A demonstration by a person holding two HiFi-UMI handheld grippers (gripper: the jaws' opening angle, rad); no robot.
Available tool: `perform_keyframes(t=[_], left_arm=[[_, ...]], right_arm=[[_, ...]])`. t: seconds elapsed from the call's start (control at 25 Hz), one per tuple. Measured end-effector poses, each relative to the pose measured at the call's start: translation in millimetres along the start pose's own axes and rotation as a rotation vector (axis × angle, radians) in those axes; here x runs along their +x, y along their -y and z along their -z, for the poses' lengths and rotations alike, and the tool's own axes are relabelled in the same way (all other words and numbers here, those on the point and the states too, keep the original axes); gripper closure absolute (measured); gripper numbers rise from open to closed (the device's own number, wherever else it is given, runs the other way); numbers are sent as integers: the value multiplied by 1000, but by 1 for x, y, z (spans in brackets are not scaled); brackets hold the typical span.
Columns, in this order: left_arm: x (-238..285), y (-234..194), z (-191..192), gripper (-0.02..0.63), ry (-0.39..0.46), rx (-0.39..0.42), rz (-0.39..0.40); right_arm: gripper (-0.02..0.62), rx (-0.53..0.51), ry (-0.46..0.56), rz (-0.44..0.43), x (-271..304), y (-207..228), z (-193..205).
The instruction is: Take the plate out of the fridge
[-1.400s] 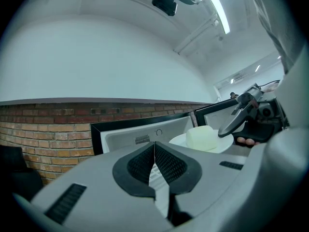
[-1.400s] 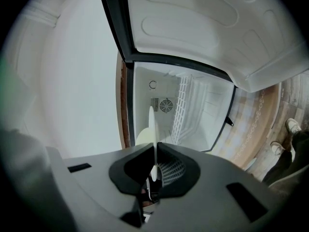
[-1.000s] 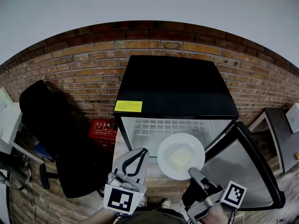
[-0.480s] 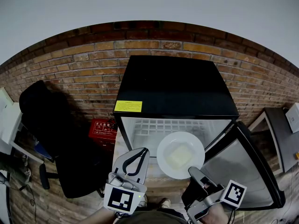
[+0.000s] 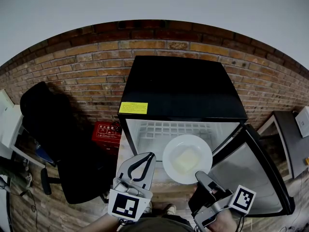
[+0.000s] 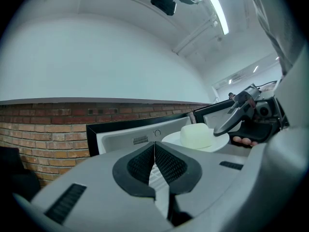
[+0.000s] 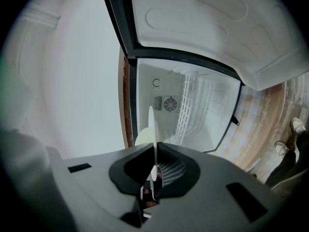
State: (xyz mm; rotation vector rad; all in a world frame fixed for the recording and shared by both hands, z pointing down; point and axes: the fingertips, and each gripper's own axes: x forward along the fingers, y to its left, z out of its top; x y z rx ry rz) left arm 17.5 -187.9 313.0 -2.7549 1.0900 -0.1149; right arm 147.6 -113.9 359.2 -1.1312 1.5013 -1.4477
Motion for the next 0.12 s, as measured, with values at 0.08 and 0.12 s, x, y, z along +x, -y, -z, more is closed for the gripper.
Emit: perform_keyframes(t=[0.08, 0.12], left_arm=[[-1, 0, 0, 588, 0, 4, 1], [-1, 0, 1, 588, 0, 6, 1]], right_arm=[[563, 1, -1, -1, 0, 1, 1], [563, 1, -1, -1, 0, 1, 1]])
